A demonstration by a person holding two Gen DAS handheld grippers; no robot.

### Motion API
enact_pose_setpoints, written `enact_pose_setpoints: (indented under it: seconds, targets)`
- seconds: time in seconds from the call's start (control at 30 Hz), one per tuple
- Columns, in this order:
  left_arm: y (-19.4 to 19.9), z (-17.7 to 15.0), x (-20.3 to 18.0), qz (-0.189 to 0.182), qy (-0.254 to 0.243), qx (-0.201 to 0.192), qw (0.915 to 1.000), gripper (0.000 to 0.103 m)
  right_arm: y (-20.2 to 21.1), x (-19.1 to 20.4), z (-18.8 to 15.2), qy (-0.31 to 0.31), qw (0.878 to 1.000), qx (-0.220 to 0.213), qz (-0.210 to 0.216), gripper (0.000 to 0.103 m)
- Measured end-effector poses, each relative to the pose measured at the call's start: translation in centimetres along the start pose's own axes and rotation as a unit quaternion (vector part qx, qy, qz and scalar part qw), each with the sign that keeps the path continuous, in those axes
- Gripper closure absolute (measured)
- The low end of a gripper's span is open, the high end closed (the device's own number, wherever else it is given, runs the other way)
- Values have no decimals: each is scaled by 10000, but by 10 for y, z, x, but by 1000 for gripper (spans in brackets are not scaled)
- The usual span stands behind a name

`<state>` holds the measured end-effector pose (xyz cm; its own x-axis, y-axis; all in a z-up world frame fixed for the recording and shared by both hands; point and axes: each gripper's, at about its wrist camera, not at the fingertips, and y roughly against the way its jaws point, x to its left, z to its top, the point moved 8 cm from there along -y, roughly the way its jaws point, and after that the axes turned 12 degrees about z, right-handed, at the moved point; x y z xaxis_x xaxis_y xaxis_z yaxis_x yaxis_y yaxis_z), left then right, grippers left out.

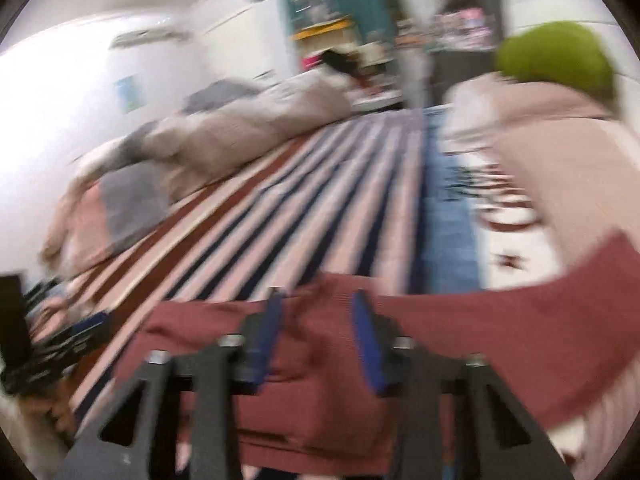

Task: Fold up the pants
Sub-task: 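Fold the cuff with the right gripper over onto the folded bundle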

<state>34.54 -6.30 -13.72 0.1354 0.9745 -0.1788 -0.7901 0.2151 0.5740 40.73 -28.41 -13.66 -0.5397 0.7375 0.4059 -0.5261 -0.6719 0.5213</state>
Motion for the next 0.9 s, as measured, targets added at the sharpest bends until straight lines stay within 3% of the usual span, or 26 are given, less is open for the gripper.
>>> enact_pose_setpoints:
  seconds: [0.07, 0.13, 0.27, 0.43, 0.47, 0.53, 0.57, 0.6, 0.7, 0.8, 0.9]
  targets:
    - [-11, -4, -4, -33, -44, 170, 9998, 50, -23, 0, -10, 16, 9984, 536, 163, 89]
    - [-23, -12, -5, 42, -112, 385, 9992, 49, -39, -14, -16, 83, 9967, 791, -173, 89]
    - [-40, -29, 8, 314, -46, 697, 9971, 50, -38, -63, -13, -140, 9920, 544, -1131, 91]
    - [-43, -33, 13, 311, 76, 787, 9964, 50, -37, -76, -25, -441, 9928, 522, -982, 88]
    - [-39, -31, 12, 317, 60, 720, 9969, 49, -28, -73, -23, -440, 9937, 410, -946, 85]
    - [-32, -30, 13, 321, 72, 637, 9974, 49, -4, -67, -20, -545, 9946, 137, -878, 66]
    - [-26, -29, 13, 310, 107, 575, 9978, 49, 17, -65, -21, -617, 9943, -32, -872, 51]
    - [-20, -27, 14, 305, 140, 513, 9981, 48, 39, -66, -22, -662, 9922, -237, -1029, 42]
    - [-1, -26, 20, 322, 252, 316, 9987, 44, 97, -79, -34, -741, 9782, -608, -1841, 39]
    - [14, -28, 23, 280, 392, 223, 9986, 44, 155, -105, -52, -802, 9484, -705, -2987, 35]
    - [21, -27, 25, 214, 498, 167, 9984, 43, 181, -127, -66, -1068, 9357, -614, -3305, 34]
